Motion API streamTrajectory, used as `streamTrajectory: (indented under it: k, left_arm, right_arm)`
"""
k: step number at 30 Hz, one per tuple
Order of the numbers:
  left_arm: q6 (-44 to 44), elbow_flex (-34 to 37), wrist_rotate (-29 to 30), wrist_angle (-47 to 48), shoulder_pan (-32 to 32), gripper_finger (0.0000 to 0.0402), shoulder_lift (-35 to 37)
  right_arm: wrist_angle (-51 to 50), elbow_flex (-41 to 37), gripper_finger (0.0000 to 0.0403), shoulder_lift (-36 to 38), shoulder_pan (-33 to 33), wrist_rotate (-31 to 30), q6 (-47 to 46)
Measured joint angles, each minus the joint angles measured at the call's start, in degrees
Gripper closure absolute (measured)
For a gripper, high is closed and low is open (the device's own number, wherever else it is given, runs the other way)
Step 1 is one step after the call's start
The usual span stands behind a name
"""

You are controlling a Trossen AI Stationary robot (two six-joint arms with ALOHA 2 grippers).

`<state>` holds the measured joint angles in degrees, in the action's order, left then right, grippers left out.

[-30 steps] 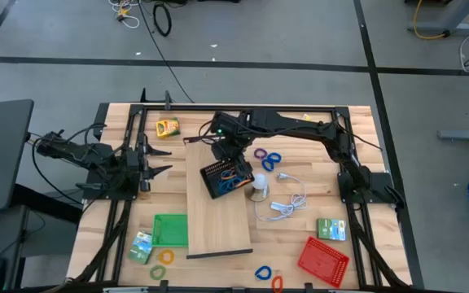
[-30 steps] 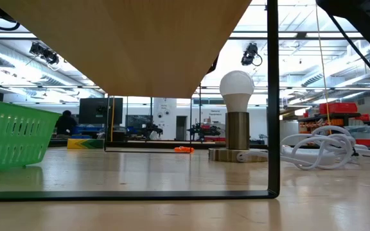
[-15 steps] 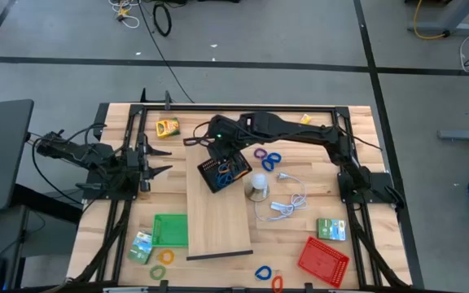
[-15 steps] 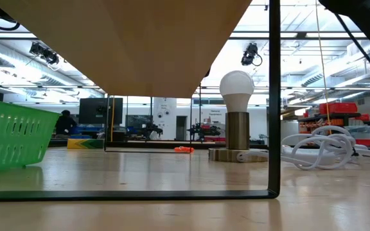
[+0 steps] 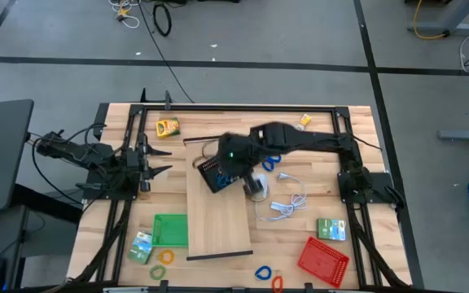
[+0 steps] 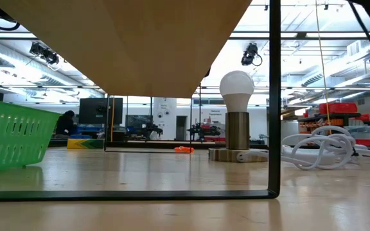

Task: Pick & Place Office Desk Supplies
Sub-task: Put the black bin on the shelf

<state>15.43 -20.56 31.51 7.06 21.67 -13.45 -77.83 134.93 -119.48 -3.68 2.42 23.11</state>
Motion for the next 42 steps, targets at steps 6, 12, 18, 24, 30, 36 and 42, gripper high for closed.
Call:
streamTrajectory:
  k: [6, 12, 18, 24, 30, 36, 42]
  left_arm:
    - [-0.45, 0.00, -0.01, 0.01, 0.00, 0.0216, 0.00]
    - [-0.86, 0.00, 0.00, -0.05, 0.00, 0.0216, 0.00]
    - [-1.55, 0.00, -0.02, -0.21, -0.02, 0.0216, 0.00]
    - [-1.68, 0.00, -0.02, -0.21, 0.00, 0.0216, 0.00]
    - [-1.68, 0.00, -0.02, -0.19, -0.02, 0.0216, 0.00]
    - [-1.70, 0.00, -0.02, -0.18, 0.00, 0.0216, 0.00]
    - [-1.69, 0.00, -0.02, -0.15, 0.00, 0.0216, 0.00]
  right_arm:
    - [-0.56, -2.44, 0.0400, -0.04, -5.13, 6.97, -4.20]
    - [0.55, -9.94, 0.0401, -0.14, -5.93, 10.50, -7.18]
    - [3.93, -15.21, 0.0402, -0.22, -4.07, 10.55, -4.97]
    - [6.75, -15.39, 0.0402, -0.20, -1.86, 6.95, -1.29]
    - [9.53, -15.39, 0.0403, -0.49, -0.94, 2.04, 1.28]
    - [14.08, -15.43, 0.0403, -1.09, -0.94, 0.19, 2.37]
    - [17.22, -15.45, 0.0403, -2.41, -0.81, -3.64, 4.62]
